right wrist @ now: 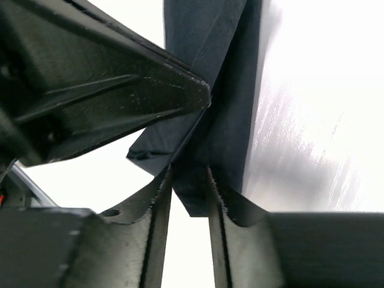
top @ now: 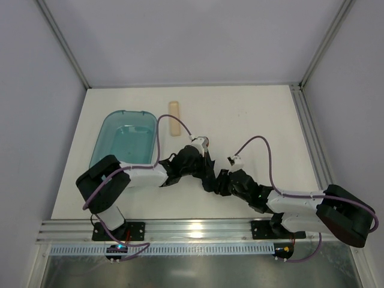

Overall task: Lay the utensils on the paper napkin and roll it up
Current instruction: Roll the napkin at the center of the board.

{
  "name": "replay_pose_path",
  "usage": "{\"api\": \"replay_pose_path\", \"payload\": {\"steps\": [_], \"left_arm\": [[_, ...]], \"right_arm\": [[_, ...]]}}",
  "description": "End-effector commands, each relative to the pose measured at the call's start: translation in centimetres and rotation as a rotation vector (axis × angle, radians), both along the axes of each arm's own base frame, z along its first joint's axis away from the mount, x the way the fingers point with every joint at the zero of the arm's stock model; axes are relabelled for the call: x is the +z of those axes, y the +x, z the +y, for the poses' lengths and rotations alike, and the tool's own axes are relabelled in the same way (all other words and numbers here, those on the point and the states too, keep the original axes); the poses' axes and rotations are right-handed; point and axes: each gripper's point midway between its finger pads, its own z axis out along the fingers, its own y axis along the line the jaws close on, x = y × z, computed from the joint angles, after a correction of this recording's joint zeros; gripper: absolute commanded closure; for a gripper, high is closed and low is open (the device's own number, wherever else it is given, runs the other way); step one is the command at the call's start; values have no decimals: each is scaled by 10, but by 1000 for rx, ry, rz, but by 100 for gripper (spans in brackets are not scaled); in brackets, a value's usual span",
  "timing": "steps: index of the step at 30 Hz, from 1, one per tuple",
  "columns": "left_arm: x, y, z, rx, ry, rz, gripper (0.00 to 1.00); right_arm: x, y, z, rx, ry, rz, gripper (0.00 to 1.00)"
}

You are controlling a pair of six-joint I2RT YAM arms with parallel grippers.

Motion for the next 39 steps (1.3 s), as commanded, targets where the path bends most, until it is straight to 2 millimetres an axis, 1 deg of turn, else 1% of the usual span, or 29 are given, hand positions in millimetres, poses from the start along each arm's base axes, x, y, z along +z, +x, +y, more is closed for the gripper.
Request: {"api": "replay_pose_path", "payload": {"steps": [1, 3, 6, 11, 15, 16, 17, 19, 22, 23, 27, 28, 29, 31, 33, 35, 36, 39], "left_arm": [[17, 12, -12, -4, -27, -58, 98], [14, 12, -12, -6, -20, -52, 98], [13, 11, -14, -9, -22, -44, 98], [13, 13, -17, -9, -15, -39, 98], [9, 13, -18, -11, -8, -28, 98], [7, 13, -18, -11, -5, -25, 98], [6, 14, -18, -10, -2, -21, 98], [6, 13, -18, -12, -2, -21, 98], [5, 14, -18, -8, -1, -19, 98], [6, 14, -19, -9, -2, -18, 99], [7, 16, -18, -4, 4, -21, 99], [6, 16, -18, -3, 6, -21, 99], [6, 16, -18, -1, 6, -21, 99], [7, 16, -19, -2, 6, -20, 99], [8, 16, -18, -1, 3, -20, 99], [10, 15, -19, -2, 1, -21, 99], [11, 16, -18, -2, 0, -23, 99], [16, 16, -19, -9, 3, -31, 97]], "right_arm": [[14, 3, 0, -10, 44, -59, 67], [17, 2, 0, -3, 54, -74, 62], [21, 1, 3, 15, 63, -102, 59], [26, 5, 6, 30, 42, -159, 52], [26, 11, 7, 27, -8, -197, 50], [24, 12, 8, 27, -25, -200, 49], [27, 13, 12, 34, -34, -213, 48], [25, 15, 12, 22, -63, -216, 46], [26, 18, 18, 20, -90, -232, 43], [23, 18, 19, 19, -105, -232, 42], [21, 18, 22, 3, -156, -244, 41], [25, 21, 25, -7, -159, -249, 41], [18, 20, 22, -13, -191, -234, 41], [19, 24, 21, -50, -209, -227, 41], [9, 23, 16, -67, -248, -196, 46], [5, 22, 15, -91, -240, -169, 52], [2, 20, 12, -99, -240, -156, 64], [2, 18, 11, -131, -190, -136, 80]]}}
